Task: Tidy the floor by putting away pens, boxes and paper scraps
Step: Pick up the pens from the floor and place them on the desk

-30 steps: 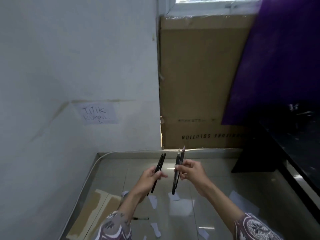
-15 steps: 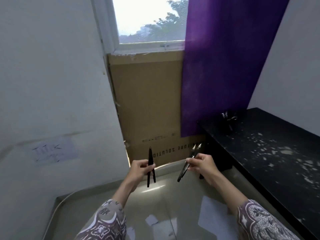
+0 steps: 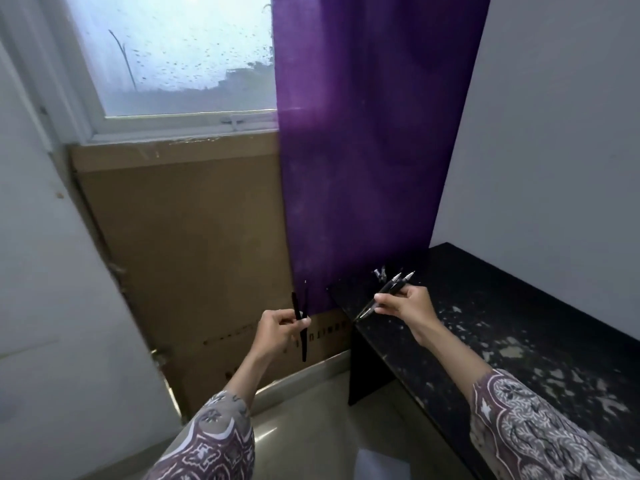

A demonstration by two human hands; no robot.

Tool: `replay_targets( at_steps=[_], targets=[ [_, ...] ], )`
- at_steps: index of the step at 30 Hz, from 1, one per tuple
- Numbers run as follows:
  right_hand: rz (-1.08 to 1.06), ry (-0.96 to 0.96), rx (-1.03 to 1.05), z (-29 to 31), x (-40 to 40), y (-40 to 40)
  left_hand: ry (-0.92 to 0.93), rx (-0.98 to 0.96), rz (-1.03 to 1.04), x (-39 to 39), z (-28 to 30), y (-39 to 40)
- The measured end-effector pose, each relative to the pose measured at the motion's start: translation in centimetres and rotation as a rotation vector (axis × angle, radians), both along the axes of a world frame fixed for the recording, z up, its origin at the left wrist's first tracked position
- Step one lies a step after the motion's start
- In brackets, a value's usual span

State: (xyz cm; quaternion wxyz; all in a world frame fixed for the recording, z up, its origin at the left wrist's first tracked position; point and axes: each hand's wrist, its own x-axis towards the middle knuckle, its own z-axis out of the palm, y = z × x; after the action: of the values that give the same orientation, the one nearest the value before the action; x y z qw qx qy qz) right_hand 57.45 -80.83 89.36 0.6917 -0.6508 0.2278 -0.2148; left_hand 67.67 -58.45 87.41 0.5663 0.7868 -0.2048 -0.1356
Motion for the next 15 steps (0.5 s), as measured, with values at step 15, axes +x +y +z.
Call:
replay_targets(
  at_steps=[15],
  targets=[
    [-0.188, 0.085, -0.454, -2.1, 10.9, -19.0, -0.050, -0.115, 0.005, 9.1, 0.1, -26.3]
  ],
)
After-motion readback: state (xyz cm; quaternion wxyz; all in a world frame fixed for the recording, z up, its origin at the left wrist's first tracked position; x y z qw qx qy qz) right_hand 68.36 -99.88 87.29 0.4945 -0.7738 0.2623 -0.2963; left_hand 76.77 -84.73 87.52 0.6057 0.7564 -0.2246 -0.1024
